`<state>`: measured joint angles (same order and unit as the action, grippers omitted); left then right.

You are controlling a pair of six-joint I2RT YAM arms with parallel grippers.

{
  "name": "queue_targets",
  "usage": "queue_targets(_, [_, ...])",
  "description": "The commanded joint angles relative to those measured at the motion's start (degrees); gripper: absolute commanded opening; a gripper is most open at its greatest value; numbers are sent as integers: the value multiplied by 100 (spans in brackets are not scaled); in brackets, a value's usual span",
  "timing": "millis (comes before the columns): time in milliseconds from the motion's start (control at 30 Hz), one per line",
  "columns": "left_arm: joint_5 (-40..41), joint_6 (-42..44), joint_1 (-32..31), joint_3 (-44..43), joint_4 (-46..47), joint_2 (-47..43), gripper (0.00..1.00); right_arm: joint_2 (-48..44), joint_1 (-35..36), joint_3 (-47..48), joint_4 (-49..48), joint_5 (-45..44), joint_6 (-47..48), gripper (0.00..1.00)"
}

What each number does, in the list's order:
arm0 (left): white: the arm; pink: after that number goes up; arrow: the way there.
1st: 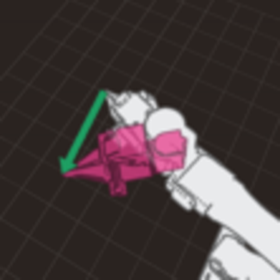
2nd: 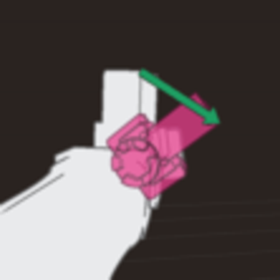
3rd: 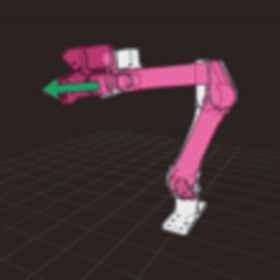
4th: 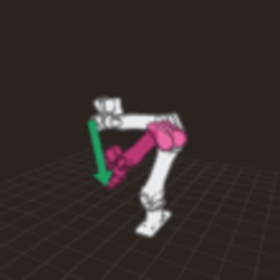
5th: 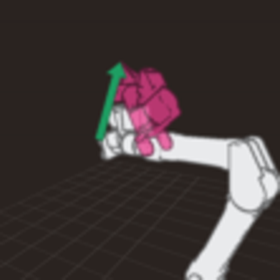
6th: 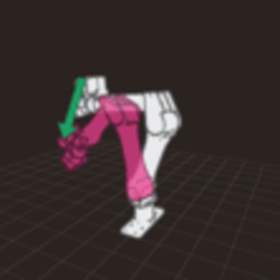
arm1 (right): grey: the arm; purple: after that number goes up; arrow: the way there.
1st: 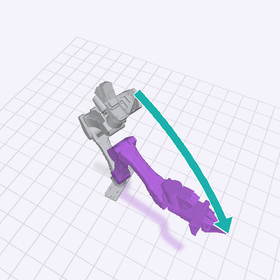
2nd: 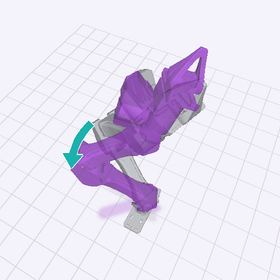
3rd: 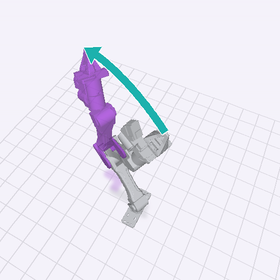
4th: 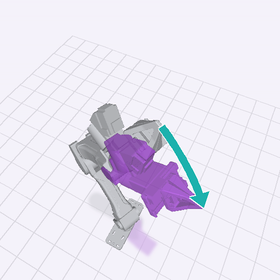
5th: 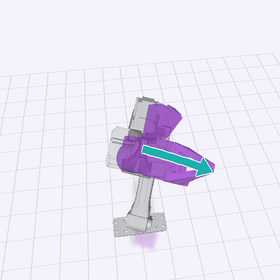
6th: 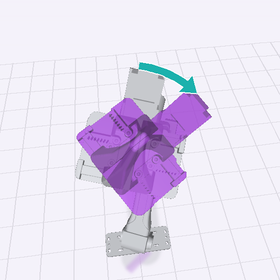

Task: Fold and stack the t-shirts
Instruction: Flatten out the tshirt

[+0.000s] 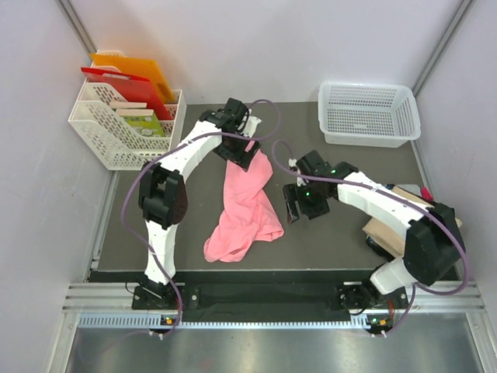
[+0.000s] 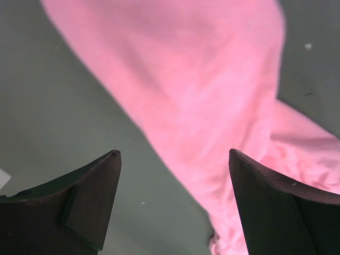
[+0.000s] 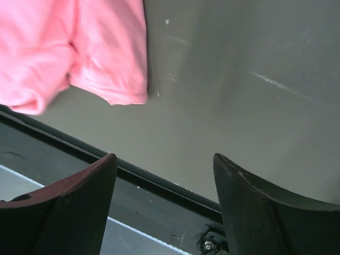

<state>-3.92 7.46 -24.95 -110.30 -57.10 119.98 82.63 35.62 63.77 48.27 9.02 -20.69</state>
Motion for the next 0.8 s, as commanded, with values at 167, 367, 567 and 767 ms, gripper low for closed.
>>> queue_targets(167, [-337, -263, -458, -71, 76, 121, 86, 780, 481, -101, -880, 144, -23, 70])
queue_targets(367, [-574, -579, -546, 307, 313, 227, 86, 1097, 604, -119, -1179, 373, -128, 65])
queue_targets(567, [-706, -729, -564, 545, 419, 605, 85, 1247, 727, -137, -1478, 417, -164, 61])
queue_targets(767, [-777, -1001, -572, 264, 410, 992, 82, 1510, 894, -180, -1671, 390, -172, 56])
